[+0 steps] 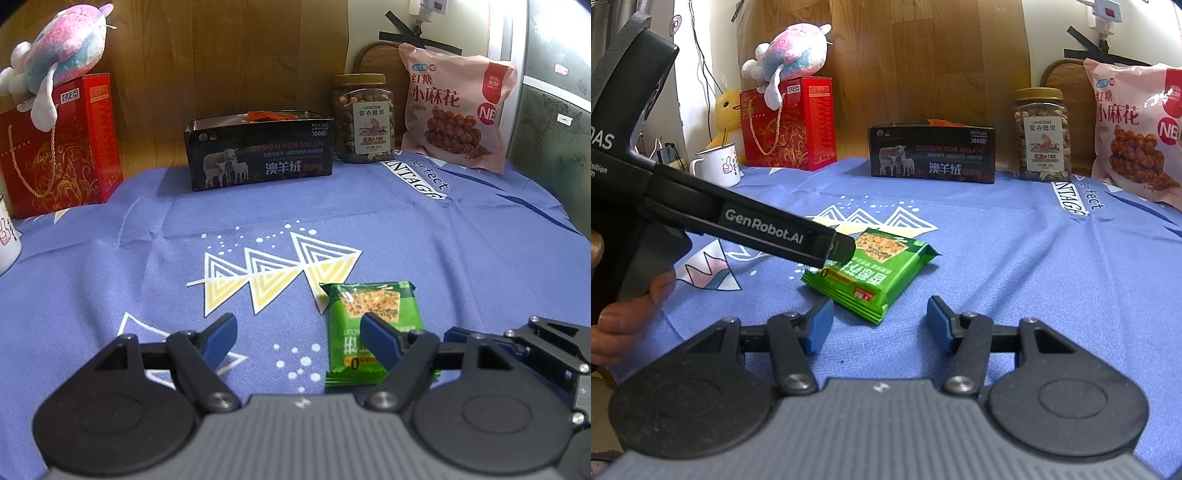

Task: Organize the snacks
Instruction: 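Move the left gripper to the green cracker packet and grasp it, then carry the green cracker packet into the tin box and release it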

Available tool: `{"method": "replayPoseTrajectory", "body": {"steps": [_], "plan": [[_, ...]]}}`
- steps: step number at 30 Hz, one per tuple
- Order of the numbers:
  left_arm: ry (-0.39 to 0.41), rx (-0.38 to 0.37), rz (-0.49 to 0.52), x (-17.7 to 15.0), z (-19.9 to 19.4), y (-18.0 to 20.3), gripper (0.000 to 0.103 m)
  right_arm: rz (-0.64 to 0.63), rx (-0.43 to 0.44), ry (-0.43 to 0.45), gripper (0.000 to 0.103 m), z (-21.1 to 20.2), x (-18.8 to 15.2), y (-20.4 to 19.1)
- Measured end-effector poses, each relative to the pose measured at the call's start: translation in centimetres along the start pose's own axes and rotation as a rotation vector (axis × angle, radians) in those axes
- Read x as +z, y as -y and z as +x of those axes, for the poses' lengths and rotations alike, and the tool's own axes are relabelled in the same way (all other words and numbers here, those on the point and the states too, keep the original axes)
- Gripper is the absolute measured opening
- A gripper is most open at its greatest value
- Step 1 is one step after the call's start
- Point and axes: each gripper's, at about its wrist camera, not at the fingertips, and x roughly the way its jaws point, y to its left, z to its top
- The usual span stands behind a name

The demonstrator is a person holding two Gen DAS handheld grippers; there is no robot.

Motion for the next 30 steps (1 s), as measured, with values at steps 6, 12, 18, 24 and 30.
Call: {"method": "replayPoseTrajectory", "body": {"steps": [6, 12, 18, 24, 30], "plan": [[-0.013, -0.107, -0.05, 0.3, -0.4, -0.7, 0.072, -0.006, 0.004, -0.001, 0.059, 0.0, 0.0, 0.1], [-0.067, -0.287, -0.167, 0.6, -0.2, -2.5, 0.067, -0.003, 0.007, -0.004, 0.058, 0.0, 0.0, 0.2], [-0.146, -0.419, -0.17, 0.4, 1.1, -2.2, 0.046, -0.013, 0.024, -0.017, 0.049, 0.2, 0.5, 0.3], [-0.116, -0.408, -0.183, 1.3, 0.9, -2.9, 0.036, -0.072, 0.013, -0.03, 0.038, 0.9, 1.0, -0.3], [-0.001, -0.397, -0.158, 6.6, 0.3, -4.8, 0.036, -0.135, -0.007, 0.071, 0.036, 1.1, 4.4, -0.4]]}}
